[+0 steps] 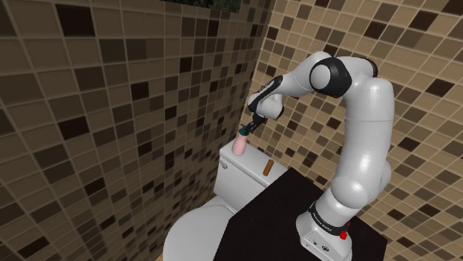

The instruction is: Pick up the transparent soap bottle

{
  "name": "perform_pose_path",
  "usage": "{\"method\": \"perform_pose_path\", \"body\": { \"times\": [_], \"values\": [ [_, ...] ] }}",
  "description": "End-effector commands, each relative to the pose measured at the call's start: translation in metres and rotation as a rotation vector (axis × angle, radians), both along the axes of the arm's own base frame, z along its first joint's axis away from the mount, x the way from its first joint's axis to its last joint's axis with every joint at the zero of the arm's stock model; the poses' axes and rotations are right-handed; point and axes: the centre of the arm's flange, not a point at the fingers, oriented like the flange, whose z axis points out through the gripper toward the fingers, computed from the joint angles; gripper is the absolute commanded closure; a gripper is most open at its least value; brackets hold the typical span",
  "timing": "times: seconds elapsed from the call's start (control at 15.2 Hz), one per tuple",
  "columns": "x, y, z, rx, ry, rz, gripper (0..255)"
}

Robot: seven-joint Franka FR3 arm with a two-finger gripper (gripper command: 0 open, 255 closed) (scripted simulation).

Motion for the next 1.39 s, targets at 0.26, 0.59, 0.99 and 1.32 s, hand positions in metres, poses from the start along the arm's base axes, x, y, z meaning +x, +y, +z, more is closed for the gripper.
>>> {"method": "perform_pose_path", "body": {
  "times": [0.26,0.59,0.99,1.32],
  "values": [
    [0.021,-0.017,-0.043,-0.004,-0.015,0.019,0],
    [0.021,-0.017,-0.067,-0.004,-0.015,0.019,0],
    [0.021,-0.017,-0.067,-0.004,-0.015,0.019,255],
    [0.021,-0.017,-0.067,-0.004,-0.015,0.019,255]
  ]
}}
